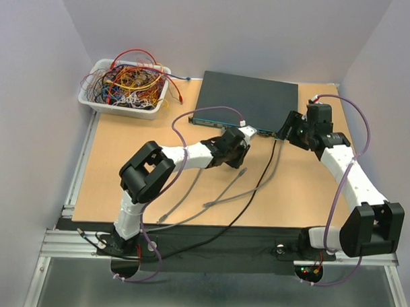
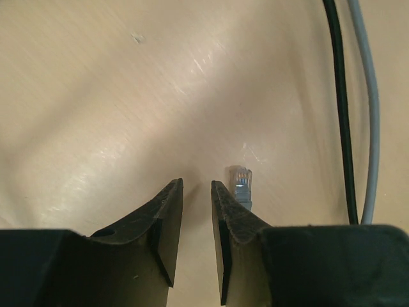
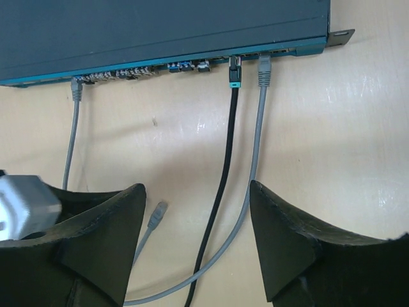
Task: Insert the plug into the switch port
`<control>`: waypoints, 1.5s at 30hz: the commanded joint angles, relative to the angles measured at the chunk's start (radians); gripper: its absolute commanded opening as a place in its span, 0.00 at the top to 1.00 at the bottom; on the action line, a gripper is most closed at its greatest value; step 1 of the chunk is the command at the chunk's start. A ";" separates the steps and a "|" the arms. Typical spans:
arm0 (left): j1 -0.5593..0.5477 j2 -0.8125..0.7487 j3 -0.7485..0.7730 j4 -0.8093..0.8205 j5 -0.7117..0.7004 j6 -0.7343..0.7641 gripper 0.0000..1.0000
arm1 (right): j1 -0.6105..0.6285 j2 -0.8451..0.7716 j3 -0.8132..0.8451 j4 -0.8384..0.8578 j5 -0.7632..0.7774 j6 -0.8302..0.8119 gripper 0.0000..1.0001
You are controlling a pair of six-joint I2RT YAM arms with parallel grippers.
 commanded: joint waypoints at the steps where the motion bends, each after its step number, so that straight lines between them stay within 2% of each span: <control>1: -0.029 0.031 0.047 -0.062 -0.007 0.043 0.64 | 0.002 -0.037 -0.009 0.015 -0.016 -0.004 0.28; 16: -0.069 -0.003 0.045 -0.083 -0.053 0.044 0.56 | 0.002 -0.047 -0.030 0.018 -0.022 -0.014 0.27; 31: -0.115 -0.103 0.031 -0.085 -0.045 0.052 0.55 | 0.002 -0.047 -0.038 0.018 -0.018 -0.017 0.27; 45: -0.129 -0.012 0.068 -0.129 -0.051 0.064 0.57 | 0.002 -0.050 -0.041 0.018 -0.015 -0.017 0.27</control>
